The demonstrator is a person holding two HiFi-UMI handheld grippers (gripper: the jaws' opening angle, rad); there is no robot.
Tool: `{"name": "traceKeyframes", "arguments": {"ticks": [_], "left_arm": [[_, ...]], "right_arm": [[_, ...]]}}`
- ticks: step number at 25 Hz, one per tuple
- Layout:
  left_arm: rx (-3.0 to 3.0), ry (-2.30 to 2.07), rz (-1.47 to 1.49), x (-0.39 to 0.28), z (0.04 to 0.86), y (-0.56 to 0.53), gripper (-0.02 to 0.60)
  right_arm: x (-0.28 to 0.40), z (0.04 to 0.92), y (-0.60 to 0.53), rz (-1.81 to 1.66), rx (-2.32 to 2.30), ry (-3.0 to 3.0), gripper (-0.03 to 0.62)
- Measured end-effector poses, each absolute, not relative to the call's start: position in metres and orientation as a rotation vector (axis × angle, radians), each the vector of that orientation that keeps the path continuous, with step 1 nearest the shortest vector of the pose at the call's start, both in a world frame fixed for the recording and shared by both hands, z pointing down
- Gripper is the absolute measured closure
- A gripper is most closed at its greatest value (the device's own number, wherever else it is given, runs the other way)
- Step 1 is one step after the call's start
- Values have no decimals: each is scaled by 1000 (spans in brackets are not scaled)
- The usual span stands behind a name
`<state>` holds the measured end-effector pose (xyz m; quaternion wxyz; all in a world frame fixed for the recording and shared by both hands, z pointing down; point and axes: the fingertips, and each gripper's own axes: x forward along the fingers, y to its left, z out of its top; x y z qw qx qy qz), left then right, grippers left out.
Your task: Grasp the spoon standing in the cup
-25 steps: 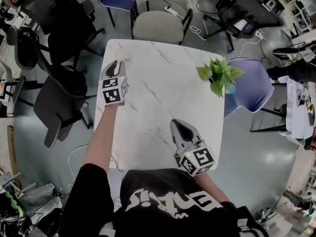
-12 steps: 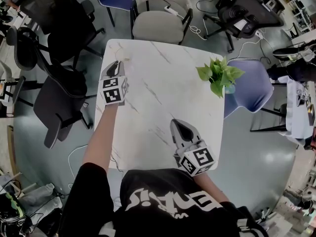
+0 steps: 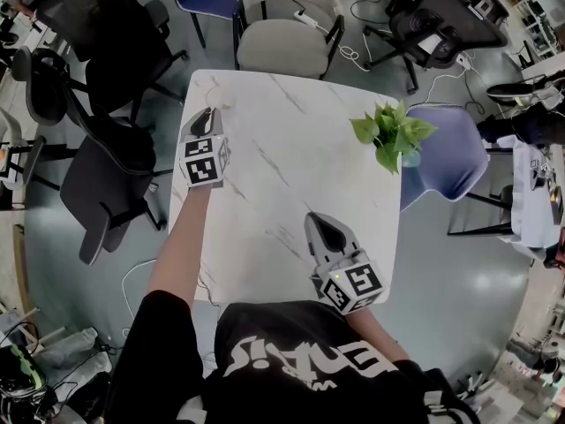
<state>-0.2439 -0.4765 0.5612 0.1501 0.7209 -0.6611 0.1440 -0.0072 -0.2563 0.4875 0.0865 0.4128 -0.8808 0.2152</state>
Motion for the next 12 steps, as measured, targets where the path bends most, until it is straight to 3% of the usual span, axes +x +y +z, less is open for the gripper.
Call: {"name": "traceKeyframes", "arguments": {"ticks": [12], "left_arm": [[2108,-1925,396,-240,537,-471,529]], "right_arm": [[-4,483,-250,634,1226,-2644,582]]}}
